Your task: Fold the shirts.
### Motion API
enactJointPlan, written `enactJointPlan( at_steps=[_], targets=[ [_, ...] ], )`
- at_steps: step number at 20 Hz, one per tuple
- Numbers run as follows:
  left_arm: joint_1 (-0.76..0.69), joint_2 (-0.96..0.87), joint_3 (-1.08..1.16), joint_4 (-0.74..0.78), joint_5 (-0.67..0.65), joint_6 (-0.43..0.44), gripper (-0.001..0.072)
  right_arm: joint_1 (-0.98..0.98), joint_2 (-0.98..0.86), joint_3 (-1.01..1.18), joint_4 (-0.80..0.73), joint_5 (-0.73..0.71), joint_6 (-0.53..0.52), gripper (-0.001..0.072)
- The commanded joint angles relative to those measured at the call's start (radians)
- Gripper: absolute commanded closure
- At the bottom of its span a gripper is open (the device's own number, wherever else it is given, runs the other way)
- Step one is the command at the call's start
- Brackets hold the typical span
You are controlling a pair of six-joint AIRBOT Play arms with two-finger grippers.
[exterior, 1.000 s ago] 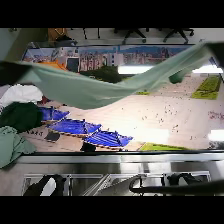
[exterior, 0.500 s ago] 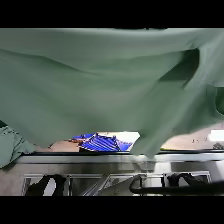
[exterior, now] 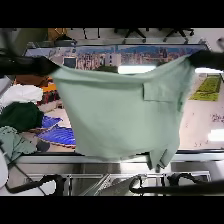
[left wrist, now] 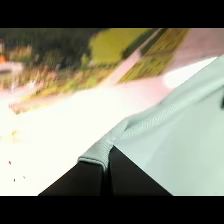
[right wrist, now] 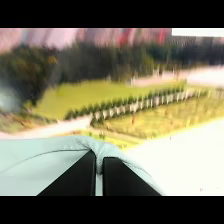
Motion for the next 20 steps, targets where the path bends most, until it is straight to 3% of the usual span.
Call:
enactJointPlan(
  at_steps=[1,5,9,13,20],
  targets=[
    [-0.02,-0.248,-0.043,0.06,0.132,0.014,0.0694,-0.001,-0.2,-0.068,0.004,-0.098,-0.017,0.0689],
    [-0.013,-0.459,0.095,0.061,0.117,0.024,0.0694,-0.001,-0.374,0.019,0.019,-0.127,-0.011,0.069],
    [-0.009,-0.566,0.177,0.067,0.065,0.023,0.0694,-0.016,-0.396,0.037,-0.013,-0.08,-0.009,0.0689],
    [-0.011,-0.612,0.179,0.123,0.065,0.021,0.0694,-0.039,-0.409,0.021,-0.147,0.017,0.069,0.0689],
    [-0.027,-0.632,0.18,0.121,0.078,0.021,0.0694,-0.038,-0.452,0.003,-0.153,0.012,0.085,0.0687]
  ],
)
